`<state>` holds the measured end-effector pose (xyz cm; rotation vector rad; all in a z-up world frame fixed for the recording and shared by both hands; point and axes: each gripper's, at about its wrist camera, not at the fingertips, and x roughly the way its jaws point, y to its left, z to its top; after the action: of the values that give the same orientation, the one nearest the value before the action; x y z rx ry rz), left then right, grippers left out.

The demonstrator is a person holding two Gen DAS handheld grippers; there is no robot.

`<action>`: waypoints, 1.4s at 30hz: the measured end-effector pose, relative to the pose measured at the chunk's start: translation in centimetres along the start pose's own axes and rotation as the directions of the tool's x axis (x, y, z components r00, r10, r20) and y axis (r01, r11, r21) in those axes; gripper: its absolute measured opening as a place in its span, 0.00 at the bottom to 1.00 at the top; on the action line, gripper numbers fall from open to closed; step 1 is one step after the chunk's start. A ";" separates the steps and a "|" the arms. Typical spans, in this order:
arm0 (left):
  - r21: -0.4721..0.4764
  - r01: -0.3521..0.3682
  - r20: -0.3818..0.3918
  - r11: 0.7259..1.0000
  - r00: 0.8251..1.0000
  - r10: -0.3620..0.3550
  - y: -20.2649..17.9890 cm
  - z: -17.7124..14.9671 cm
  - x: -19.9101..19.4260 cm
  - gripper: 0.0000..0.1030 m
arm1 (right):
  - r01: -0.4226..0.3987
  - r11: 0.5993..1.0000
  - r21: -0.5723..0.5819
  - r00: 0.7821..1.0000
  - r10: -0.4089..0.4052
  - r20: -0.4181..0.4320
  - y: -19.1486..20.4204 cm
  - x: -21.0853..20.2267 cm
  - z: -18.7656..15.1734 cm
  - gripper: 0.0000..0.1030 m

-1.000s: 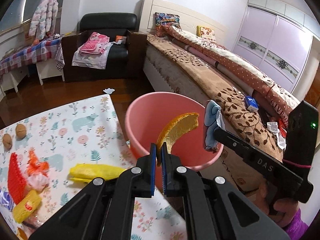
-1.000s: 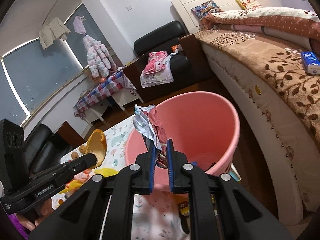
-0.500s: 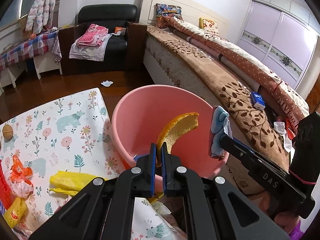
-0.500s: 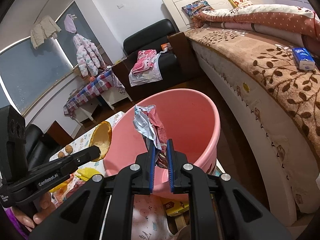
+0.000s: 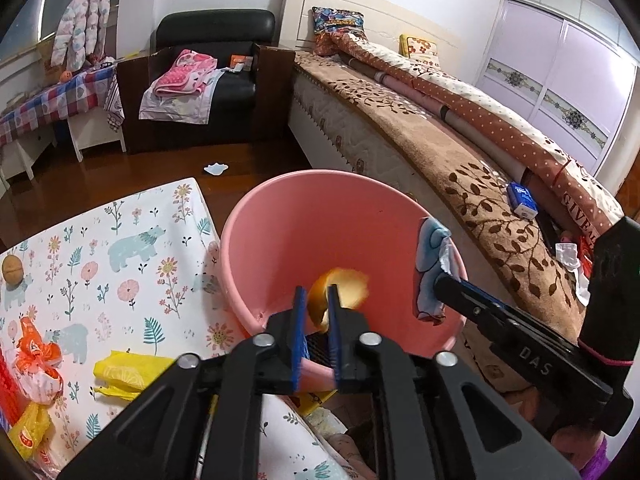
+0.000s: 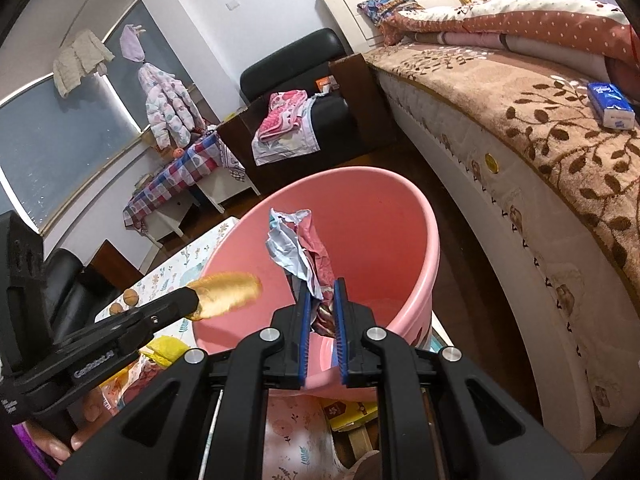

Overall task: Collect trash
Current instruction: 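Carry the orange peel and wrapper to the pink bucket and release both, then grasp the yellow foam net with the left tool while the right tool grasps the pink cloth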

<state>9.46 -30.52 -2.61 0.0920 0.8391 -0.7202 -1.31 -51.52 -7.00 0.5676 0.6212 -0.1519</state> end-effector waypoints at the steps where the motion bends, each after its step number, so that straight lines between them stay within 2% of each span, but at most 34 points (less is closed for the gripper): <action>1: -0.001 0.002 0.003 1.000 1.000 -0.002 -0.1 0.0 -0.1 0.22 | 0.014 1.000 0.002 1.000 -0.014 -0.002 0.0 0.1 0.0 0.12; 2: -0.003 0.002 0.011 1.000 1.000 -0.002 -0.1 0.1 -0.3 0.31 | 0.025 1.000 0.005 1.000 -0.025 -0.004 -0.1 0.2 0.1 0.15; 3: -0.003 -0.001 0.017 1.000 1.000 0.001 -0.1 0.1 -0.5 0.35 | 0.031 1.000 0.006 1.000 -0.031 -0.005 0.0 0.2 0.1 0.16; 8: -0.001 0.002 0.038 1.000 0.999 -0.002 0.0 0.2 -1.4 0.36 | 0.044 0.999 0.007 0.999 -0.043 -0.012 0.0 0.1 -0.1 0.25; 11: -0.012 0.004 0.043 1.000 0.999 -0.004 0.2 0.2 -2.1 0.37 | 0.042 0.999 0.001 0.999 -0.042 -0.012 0.3 -0.2 -0.3 0.26; 19: -0.033 -0.009 0.076 0.999 0.997 0.011 0.8 -0.5 -5.0 0.40 | 0.010 0.995 -0.103 1.000 -0.008 0.025 3.6 -2.5 -1.0 0.27; 26: -0.019 -0.031 0.127 0.999 0.991 0.033 1.7 -1.6 -8.7 0.41 | -0.030 0.985 -0.171 0.999 0.033 0.016 6.8 -3.8 -2.0 0.34; 36: -0.035 -0.094 0.168 0.995 0.981 0.099 6.5 -5.1 -14.8 0.44 | -0.117 0.970 -0.213 0.993 0.107 -0.055 10.9 -4.0 -4.2 0.34; 42: -0.039 -0.183 0.169 0.982 0.968 0.187 10.3 -7.8 -17.7 0.46 | -0.145 0.959 -0.242 0.987 0.123 -0.102 12.5 -3.4 -5.6 0.35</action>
<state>2.83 -10.36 2.57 0.0855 0.6635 -0.5341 -3.14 -38.08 -3.05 0.3729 0.6721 0.0788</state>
